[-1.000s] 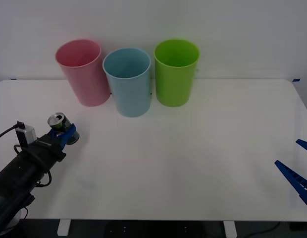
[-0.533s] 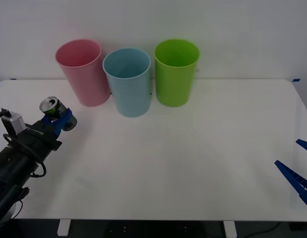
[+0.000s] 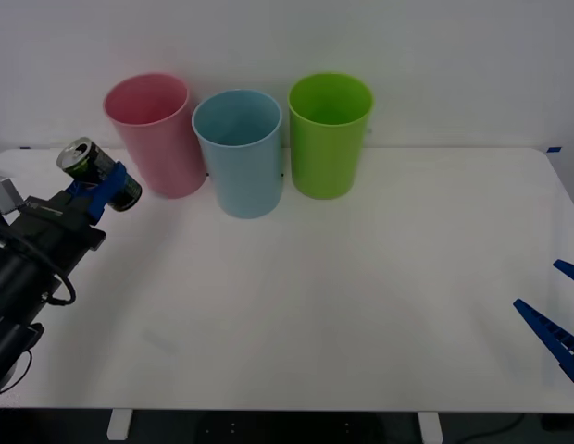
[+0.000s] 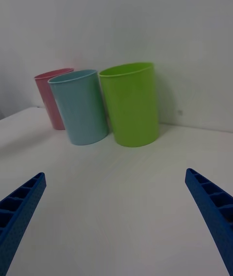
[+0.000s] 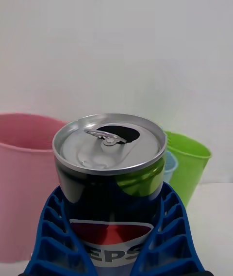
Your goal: Grasp the object on the table and drop it into the matching bin: aluminum can to the light blue bin, PET bottle to the pink bin.
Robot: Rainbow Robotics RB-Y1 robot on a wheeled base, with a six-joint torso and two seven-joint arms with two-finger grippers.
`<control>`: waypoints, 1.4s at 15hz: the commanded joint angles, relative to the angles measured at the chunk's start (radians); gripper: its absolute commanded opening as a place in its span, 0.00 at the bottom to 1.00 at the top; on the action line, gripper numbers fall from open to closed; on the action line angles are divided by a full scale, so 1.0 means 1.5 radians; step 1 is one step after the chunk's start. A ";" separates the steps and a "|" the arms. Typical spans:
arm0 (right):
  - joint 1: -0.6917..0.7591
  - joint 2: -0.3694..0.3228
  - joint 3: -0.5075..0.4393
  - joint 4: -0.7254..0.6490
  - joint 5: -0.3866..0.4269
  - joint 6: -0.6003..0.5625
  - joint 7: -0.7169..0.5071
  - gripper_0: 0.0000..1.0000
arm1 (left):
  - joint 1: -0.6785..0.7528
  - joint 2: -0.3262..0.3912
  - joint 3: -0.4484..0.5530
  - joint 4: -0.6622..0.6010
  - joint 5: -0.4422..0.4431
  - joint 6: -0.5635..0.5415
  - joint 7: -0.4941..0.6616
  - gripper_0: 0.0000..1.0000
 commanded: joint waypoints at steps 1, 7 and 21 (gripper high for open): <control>0.000 0.000 0.000 0.000 0.000 0.000 0.000 1.00 | -0.011 -0.001 0.002 -0.041 -0.035 0.020 0.058 0.00; 0.000 0.000 0.000 0.000 0.000 0.000 0.000 1.00 | -0.086 -0.001 -0.053 -0.043 -0.100 0.117 0.081 0.00; 0.000 0.000 0.000 0.000 0.000 0.000 0.000 1.00 | -0.411 -0.001 -0.120 0.280 -0.204 0.166 0.086 0.00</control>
